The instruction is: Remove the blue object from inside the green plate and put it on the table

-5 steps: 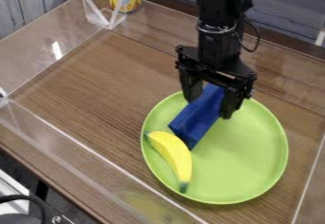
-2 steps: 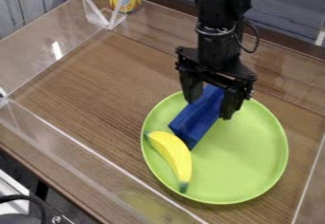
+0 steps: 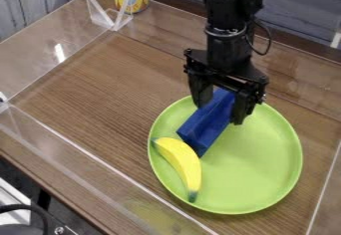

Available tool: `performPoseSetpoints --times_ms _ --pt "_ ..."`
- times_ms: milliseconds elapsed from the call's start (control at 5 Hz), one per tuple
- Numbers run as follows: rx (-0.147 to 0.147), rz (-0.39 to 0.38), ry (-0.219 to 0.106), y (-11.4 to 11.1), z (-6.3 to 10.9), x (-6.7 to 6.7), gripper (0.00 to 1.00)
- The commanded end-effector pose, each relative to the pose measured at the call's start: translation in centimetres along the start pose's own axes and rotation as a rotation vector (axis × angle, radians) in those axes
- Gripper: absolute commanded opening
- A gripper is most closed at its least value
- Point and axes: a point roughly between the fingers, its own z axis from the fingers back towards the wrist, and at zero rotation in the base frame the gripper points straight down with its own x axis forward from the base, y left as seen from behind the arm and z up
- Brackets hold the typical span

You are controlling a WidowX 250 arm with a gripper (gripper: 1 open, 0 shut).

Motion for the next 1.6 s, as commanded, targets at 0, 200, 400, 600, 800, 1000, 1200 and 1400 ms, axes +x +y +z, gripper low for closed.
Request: performPoseSetpoints --times_ms 0,200,400,600,800,1000,1200,1400 --pt "0.002 0.008 -0.066 0.2 1.7 0.5 1.00" --pt "0.003 0.009 -0.059 0.4 1.3 0.4 1.00" --pt "0.003 0.010 -0.053 0.6 0.8 0.3 1.00" --pt "0.004 0.011 -0.048 0.8 0.4 0.3 1.00" --pt "0.005 0.013 -0.042 1.0 0.0 0.2 1.00" --pt "0.005 0.015 -0.035 1.2 -0.6 0.1 1.00" --pt "0.008 0.016 -0.030 1.3 -1.4 0.0 1.00" --pt "0.010 0.014 -0.022 1.6 -2.0 0.0 1.00"
